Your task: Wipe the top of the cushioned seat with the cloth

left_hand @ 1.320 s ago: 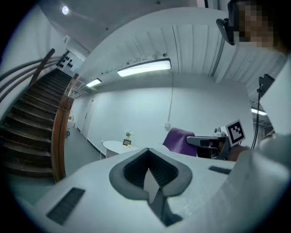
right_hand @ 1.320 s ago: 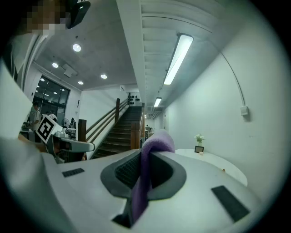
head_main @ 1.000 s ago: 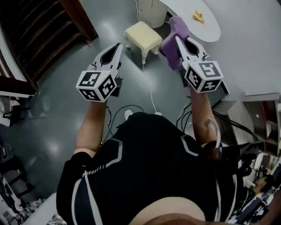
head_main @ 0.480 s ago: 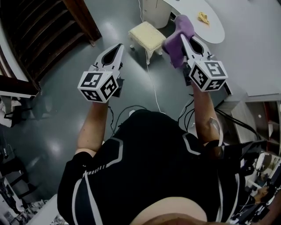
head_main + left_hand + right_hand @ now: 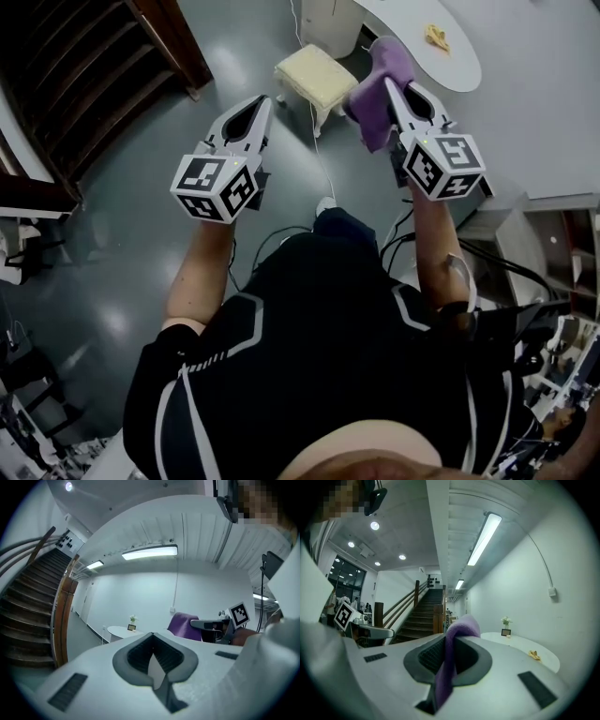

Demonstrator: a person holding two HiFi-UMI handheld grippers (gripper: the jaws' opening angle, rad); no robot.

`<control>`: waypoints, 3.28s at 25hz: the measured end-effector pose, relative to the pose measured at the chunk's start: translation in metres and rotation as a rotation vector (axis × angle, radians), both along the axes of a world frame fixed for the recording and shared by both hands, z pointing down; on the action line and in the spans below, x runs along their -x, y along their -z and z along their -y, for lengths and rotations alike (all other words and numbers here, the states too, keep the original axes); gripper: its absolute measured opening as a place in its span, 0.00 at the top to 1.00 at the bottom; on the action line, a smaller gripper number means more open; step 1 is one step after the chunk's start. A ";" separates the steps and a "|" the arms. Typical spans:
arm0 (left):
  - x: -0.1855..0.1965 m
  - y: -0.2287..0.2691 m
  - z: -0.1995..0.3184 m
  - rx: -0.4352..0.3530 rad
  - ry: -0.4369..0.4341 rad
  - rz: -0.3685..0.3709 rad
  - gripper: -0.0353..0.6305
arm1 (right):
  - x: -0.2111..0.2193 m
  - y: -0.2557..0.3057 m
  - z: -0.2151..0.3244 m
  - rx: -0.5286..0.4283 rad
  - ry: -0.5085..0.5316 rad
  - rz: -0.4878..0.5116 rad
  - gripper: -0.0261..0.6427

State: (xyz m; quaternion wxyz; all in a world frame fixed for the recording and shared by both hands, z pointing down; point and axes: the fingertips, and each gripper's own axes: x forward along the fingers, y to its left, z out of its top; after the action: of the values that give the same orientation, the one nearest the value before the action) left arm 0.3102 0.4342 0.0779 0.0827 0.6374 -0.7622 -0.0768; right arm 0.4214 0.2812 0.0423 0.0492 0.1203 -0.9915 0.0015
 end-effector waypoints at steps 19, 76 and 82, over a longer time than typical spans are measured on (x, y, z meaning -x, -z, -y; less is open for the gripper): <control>0.115 0.003 0.147 0.072 -0.028 0.089 0.94 | 0.126 -0.019 0.144 0.040 0.016 0.009 0.92; 0.375 -0.151 0.540 0.270 -0.736 0.037 0.94 | 0.305 -0.156 0.423 0.187 -0.602 -0.095 0.92; 0.379 -0.192 0.548 0.341 -0.665 0.082 0.94 | 0.307 -0.207 0.437 0.238 -0.519 -0.110 0.92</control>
State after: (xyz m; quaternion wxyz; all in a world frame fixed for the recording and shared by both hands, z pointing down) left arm -0.0684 -0.1137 0.2700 0.1773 0.8297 -0.5182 0.1078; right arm 0.1148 -0.1561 0.2492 0.1146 0.3634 -0.9162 0.1241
